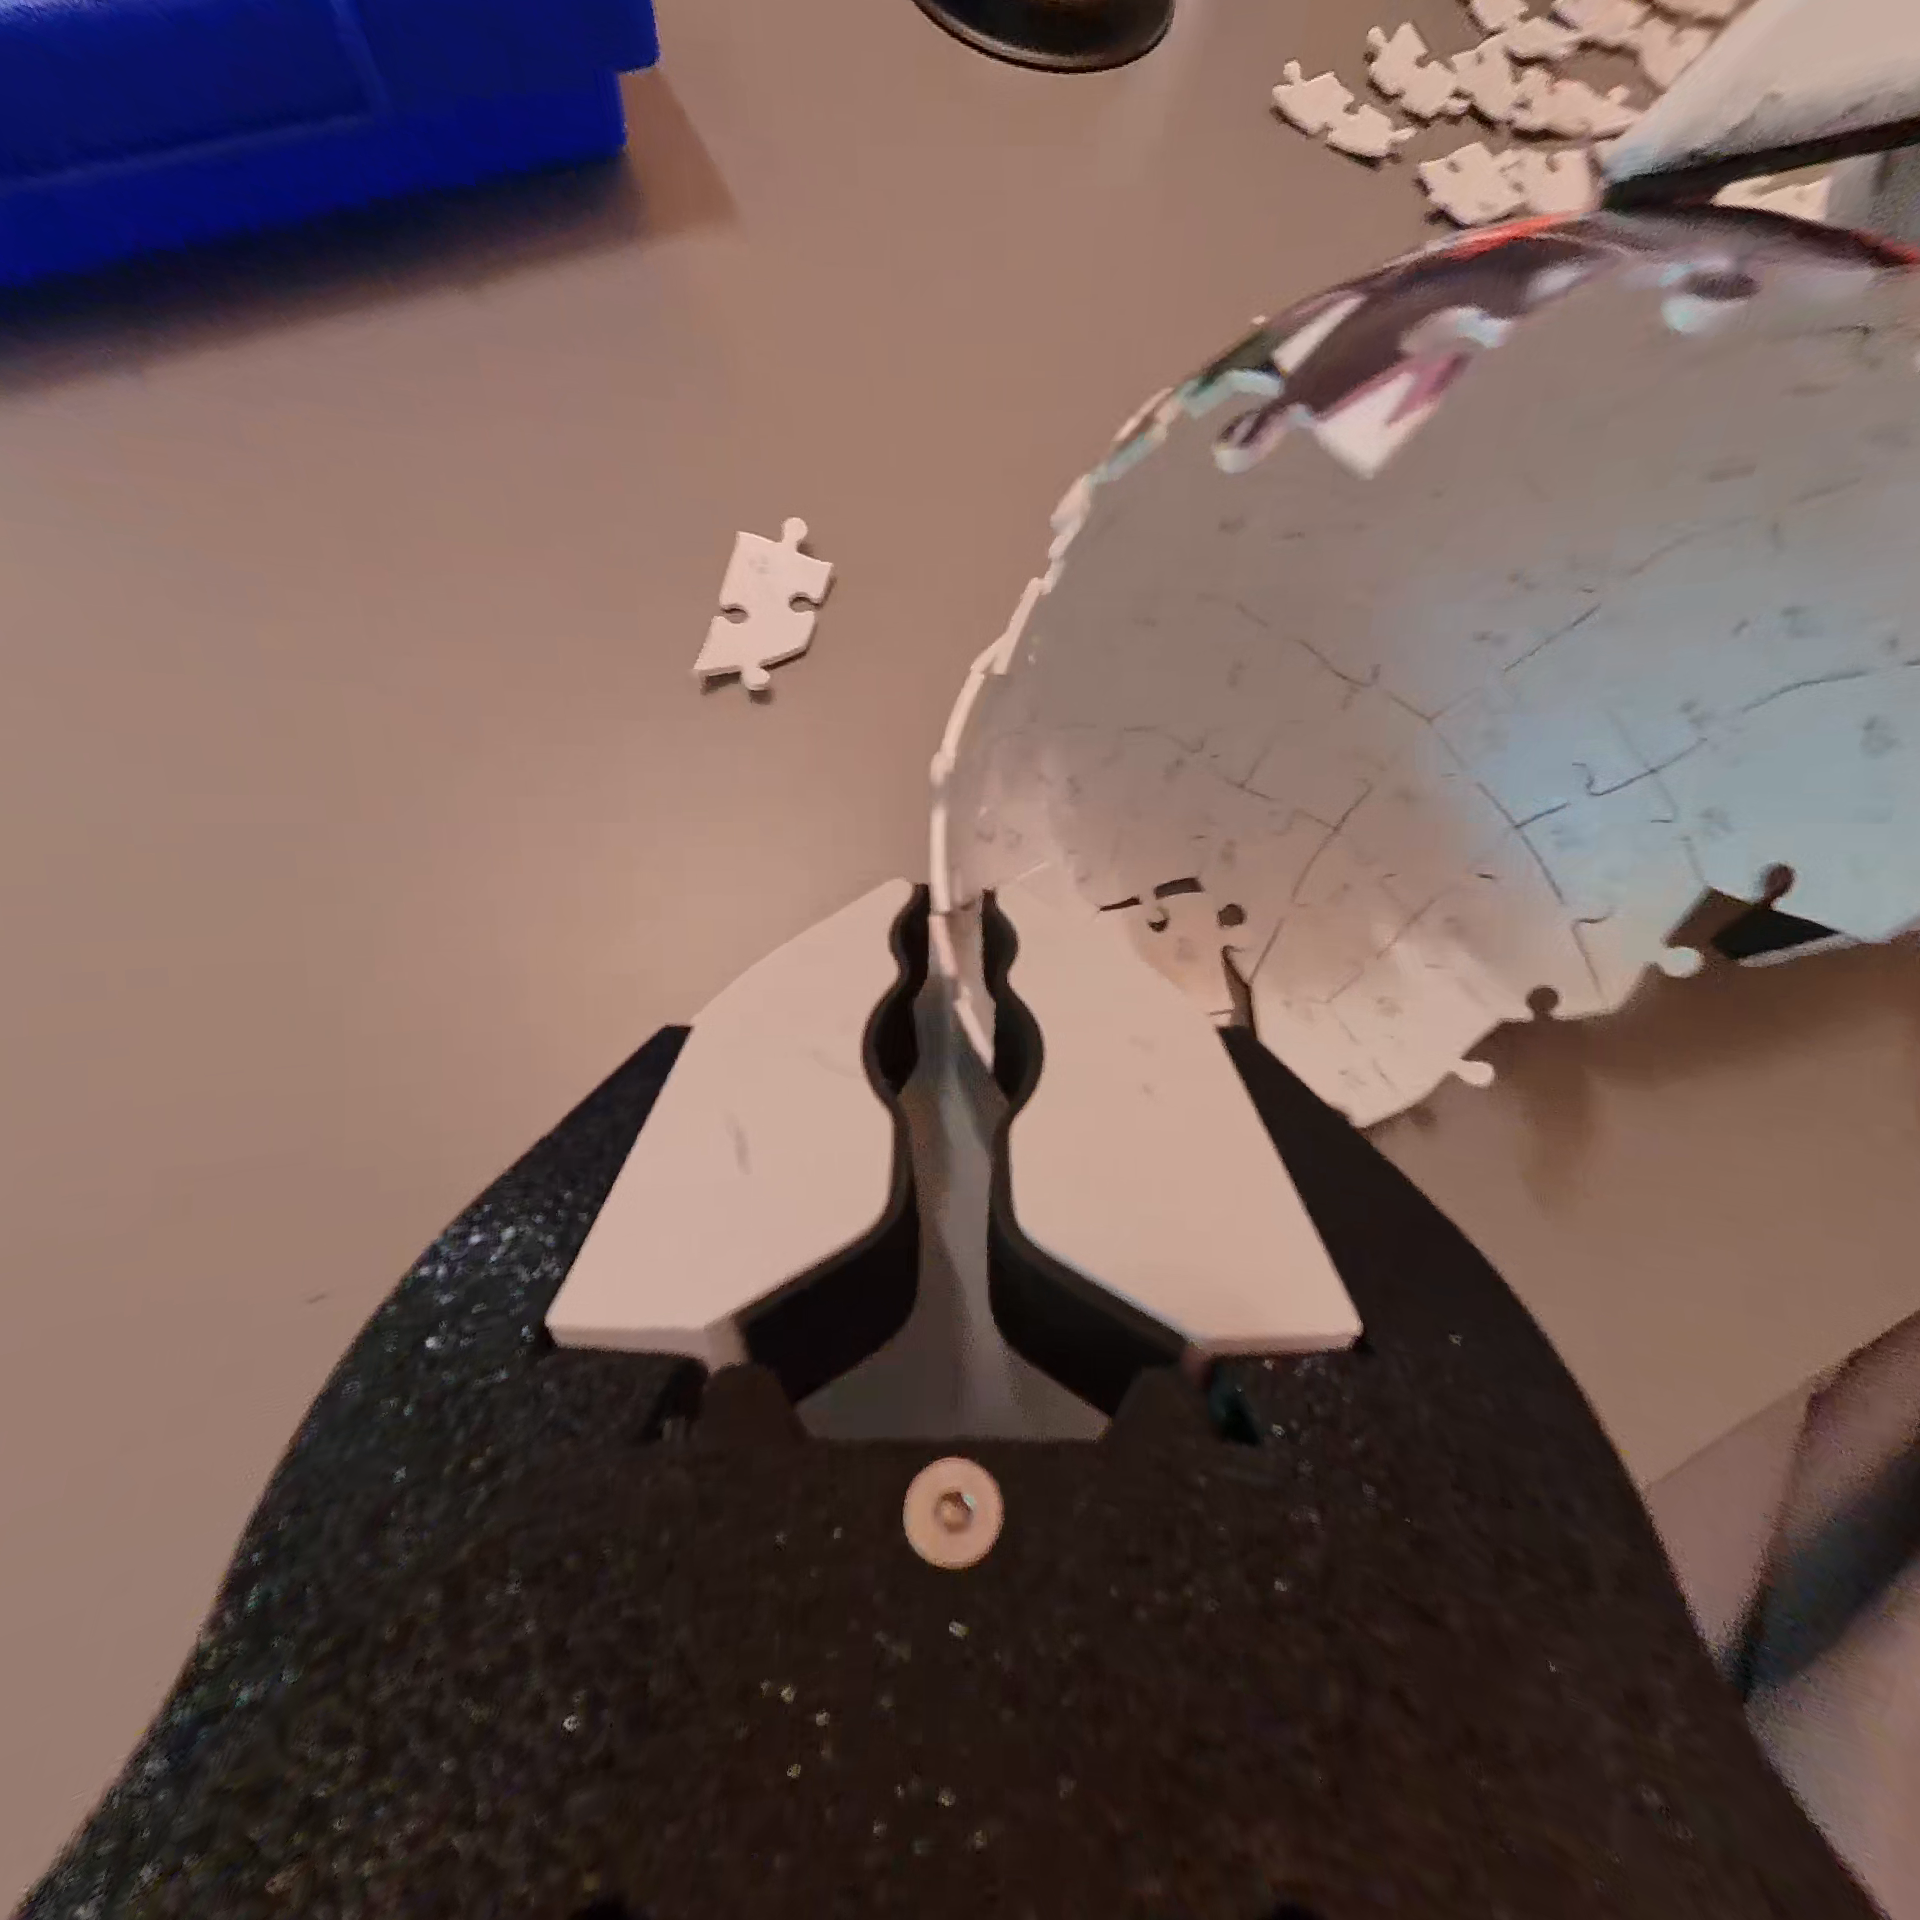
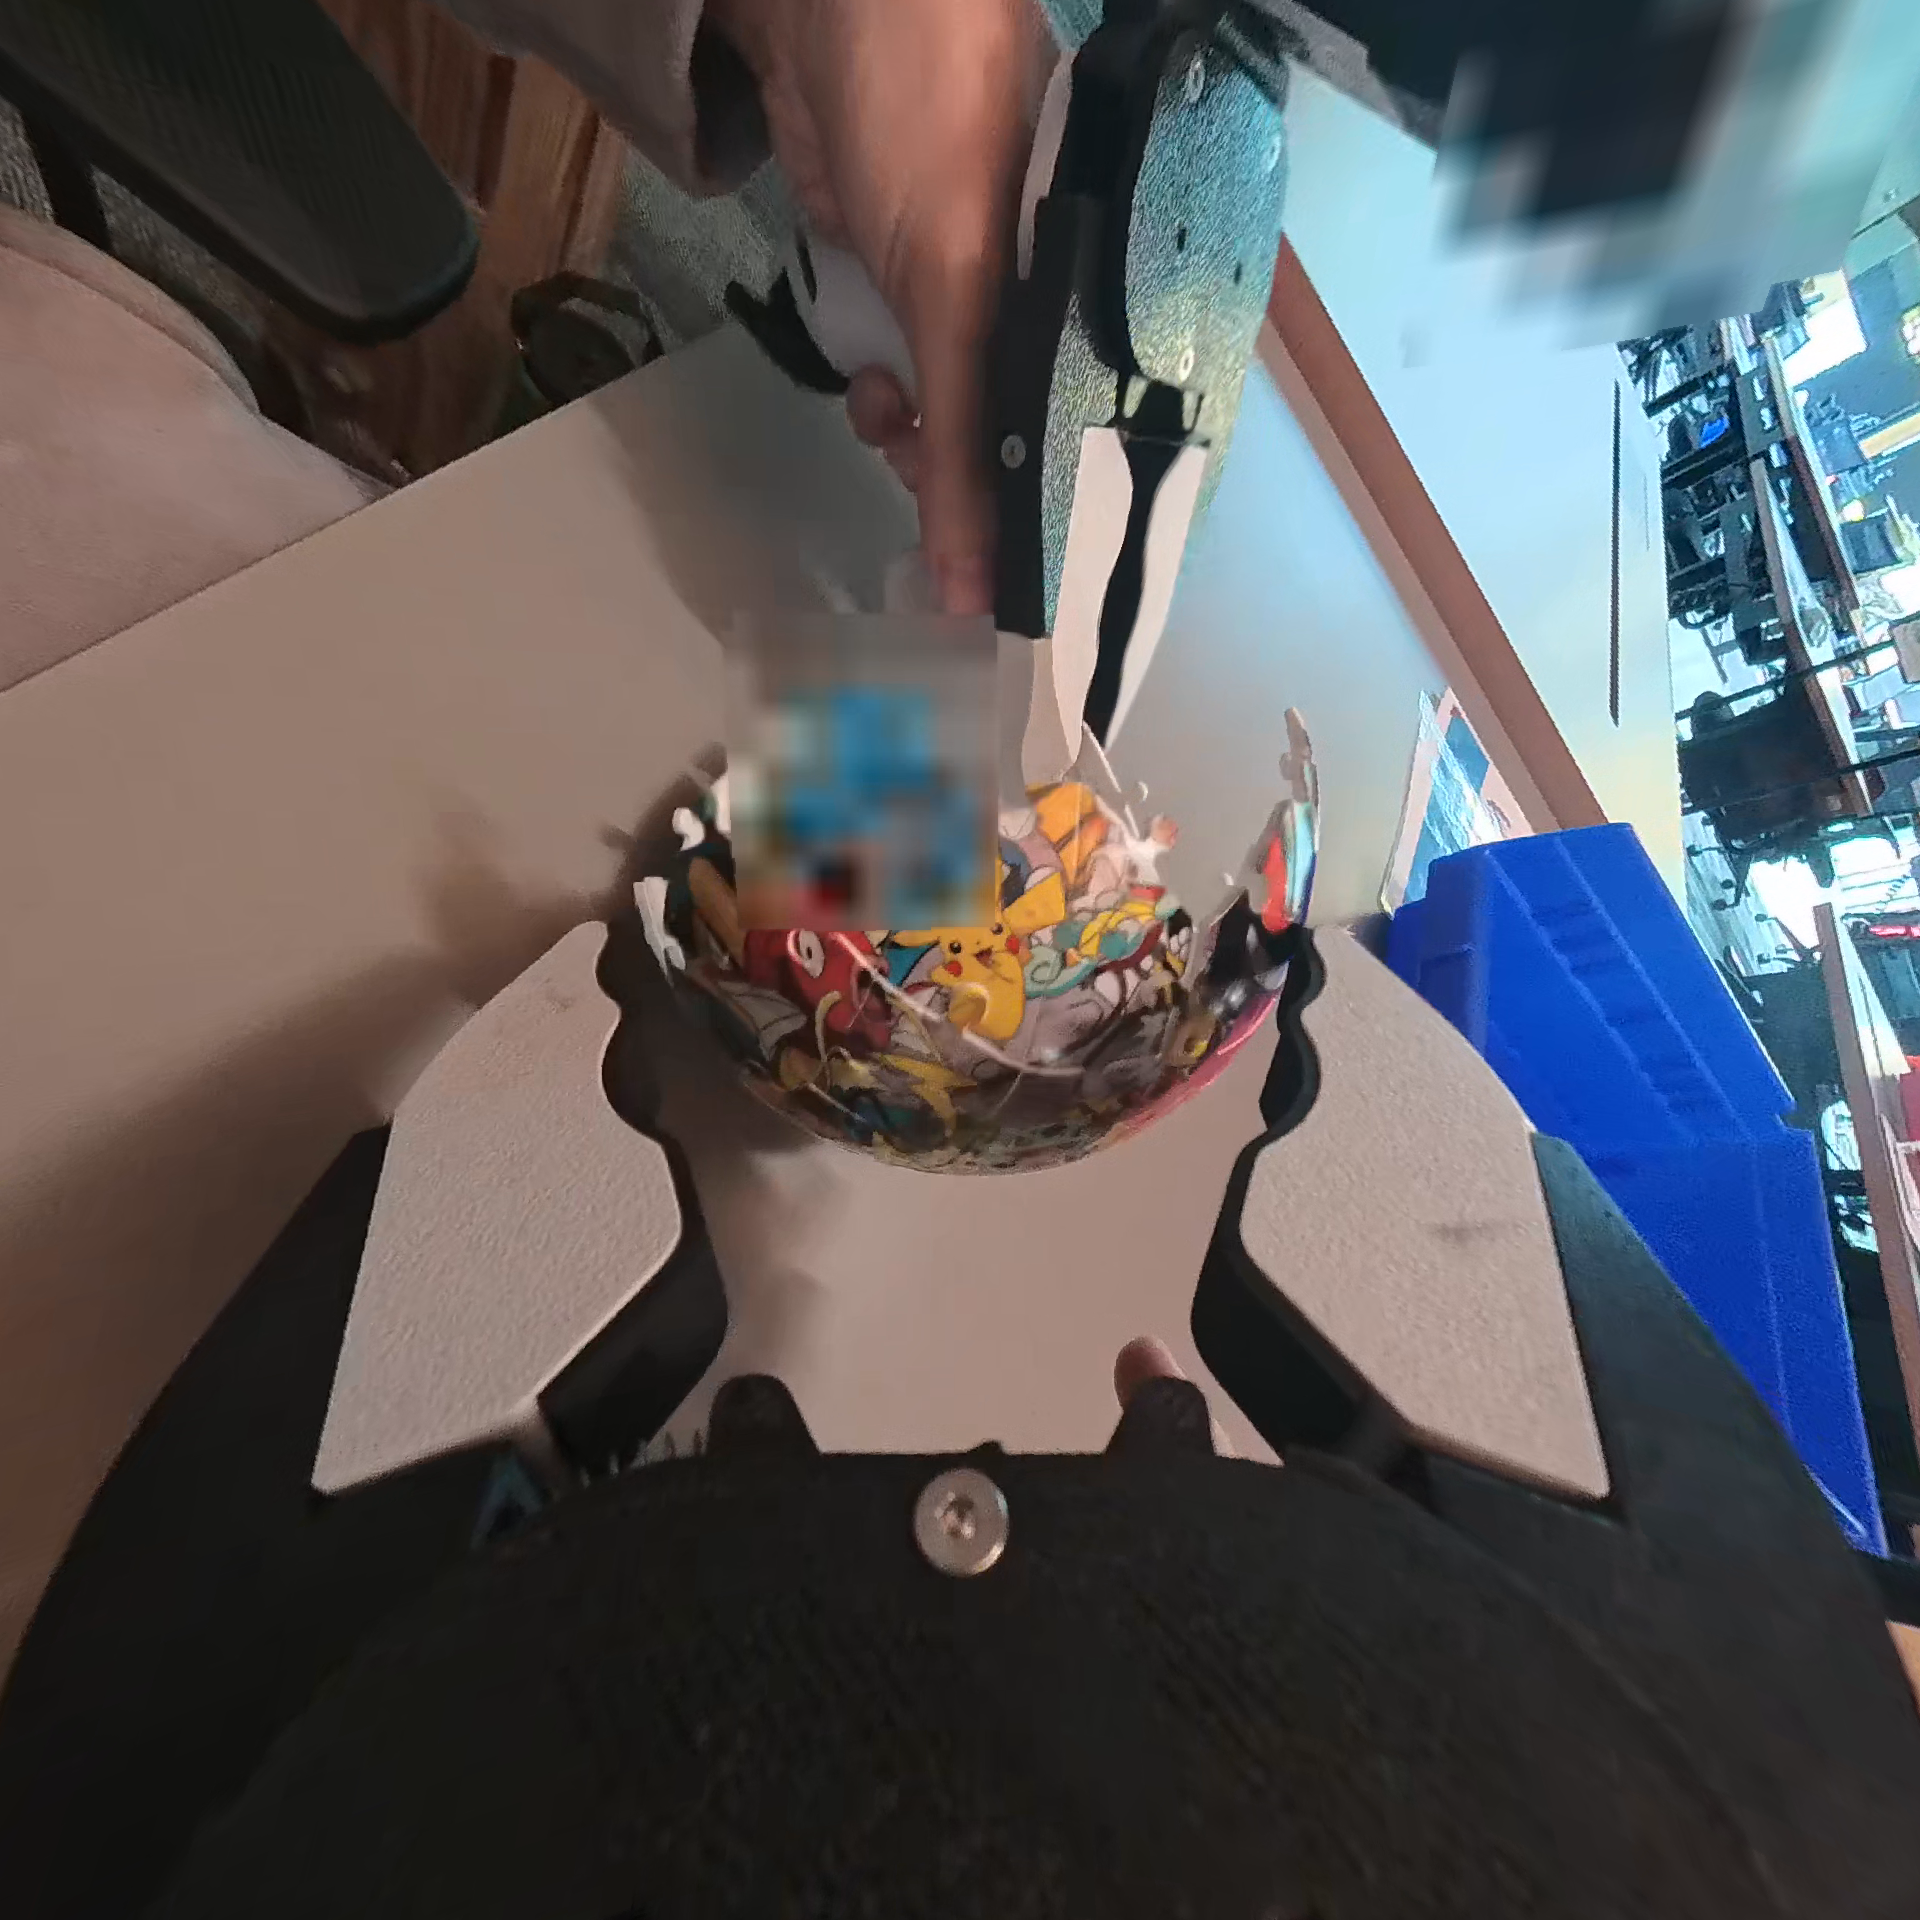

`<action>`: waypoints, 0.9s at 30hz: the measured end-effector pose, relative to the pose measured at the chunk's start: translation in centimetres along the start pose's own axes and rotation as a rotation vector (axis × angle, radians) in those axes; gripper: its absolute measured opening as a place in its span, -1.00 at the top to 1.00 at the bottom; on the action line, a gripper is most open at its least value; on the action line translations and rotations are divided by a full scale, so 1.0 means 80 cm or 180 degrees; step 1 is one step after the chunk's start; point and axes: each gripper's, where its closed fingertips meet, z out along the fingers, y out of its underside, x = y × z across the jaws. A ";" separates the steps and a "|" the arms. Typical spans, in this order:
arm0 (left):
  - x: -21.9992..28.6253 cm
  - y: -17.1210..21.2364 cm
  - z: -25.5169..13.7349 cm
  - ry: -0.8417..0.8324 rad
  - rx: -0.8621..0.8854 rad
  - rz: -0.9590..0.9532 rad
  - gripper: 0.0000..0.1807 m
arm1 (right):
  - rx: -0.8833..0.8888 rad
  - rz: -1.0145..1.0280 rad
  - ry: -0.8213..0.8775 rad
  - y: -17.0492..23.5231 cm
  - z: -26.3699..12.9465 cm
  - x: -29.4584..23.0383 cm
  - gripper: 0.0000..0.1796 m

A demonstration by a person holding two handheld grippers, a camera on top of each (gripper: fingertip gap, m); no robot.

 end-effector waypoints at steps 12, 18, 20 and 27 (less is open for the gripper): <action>0.004 0.009 0.005 0.0466 0.0199 -0.0523 0.95 | 0.0459 0.0692 0.0158 0.032 0.009 0.003 -0.30; 0.021 0.005 0.022 0.0573 0.0001 -0.0519 0.94 | 0.0300 0.0409 0.0277 0.035 0.016 0.002 -0.37; 0.031 0.000 0.028 0.0586 -0.0031 -0.0461 0.94 | 0.0182 0.0287 0.0319 0.038 0.007 -0.001 -0.37; 0.085 -0.021 0.072 0.0783 -0.0222 -0.0290 0.87 | -0.0318 -0.0028 0.0275 0.053 -0.041 -0.013 -0.37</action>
